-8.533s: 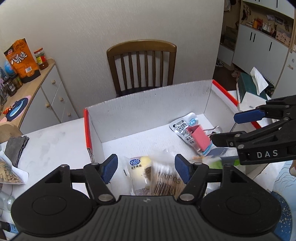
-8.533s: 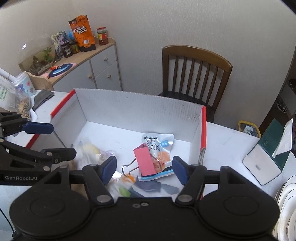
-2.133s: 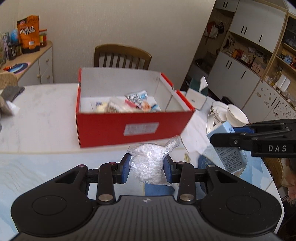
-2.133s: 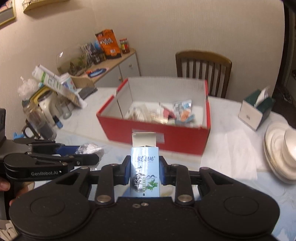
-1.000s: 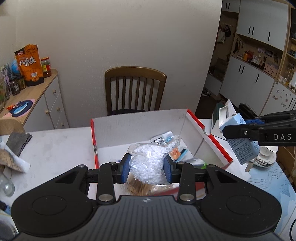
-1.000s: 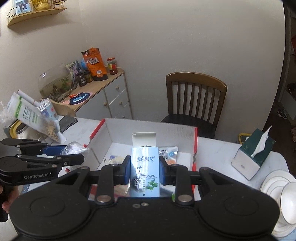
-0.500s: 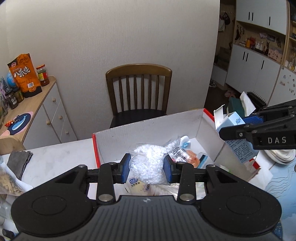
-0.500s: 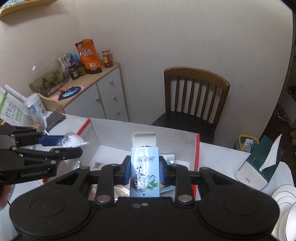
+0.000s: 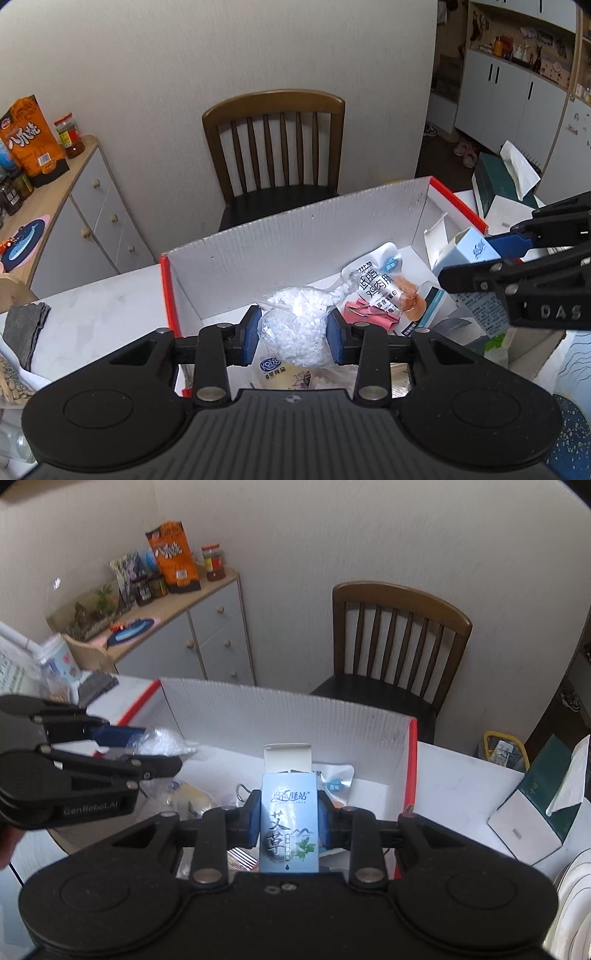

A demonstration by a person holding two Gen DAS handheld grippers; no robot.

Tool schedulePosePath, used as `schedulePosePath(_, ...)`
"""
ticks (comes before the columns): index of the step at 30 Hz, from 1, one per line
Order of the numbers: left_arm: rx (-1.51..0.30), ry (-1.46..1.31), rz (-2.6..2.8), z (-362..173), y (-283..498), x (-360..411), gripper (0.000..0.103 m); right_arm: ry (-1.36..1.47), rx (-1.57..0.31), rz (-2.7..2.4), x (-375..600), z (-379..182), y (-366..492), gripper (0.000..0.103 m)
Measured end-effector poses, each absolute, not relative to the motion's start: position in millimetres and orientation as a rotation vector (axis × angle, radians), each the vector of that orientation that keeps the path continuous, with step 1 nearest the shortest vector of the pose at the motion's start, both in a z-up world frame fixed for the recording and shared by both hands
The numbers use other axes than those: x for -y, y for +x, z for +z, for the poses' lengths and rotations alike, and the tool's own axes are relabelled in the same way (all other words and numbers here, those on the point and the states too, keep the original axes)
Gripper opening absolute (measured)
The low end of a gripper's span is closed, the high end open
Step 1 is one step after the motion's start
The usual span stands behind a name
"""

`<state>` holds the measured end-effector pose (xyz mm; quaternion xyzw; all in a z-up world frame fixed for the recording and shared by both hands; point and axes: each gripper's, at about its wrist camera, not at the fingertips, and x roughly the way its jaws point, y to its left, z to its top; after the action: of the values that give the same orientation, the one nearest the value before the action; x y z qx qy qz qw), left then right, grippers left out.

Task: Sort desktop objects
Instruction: 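Carry the bead bag and white-blue box with both tools over the red box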

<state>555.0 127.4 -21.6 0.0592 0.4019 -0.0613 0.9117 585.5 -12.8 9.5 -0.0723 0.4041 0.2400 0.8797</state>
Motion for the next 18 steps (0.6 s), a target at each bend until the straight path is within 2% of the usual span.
schedulePosePath(18, -0.932, 0.128, -0.142, -53, 585, -125, 0.036, -0.200, -0.930, 0.497, 2, -28, 598, 0.028)
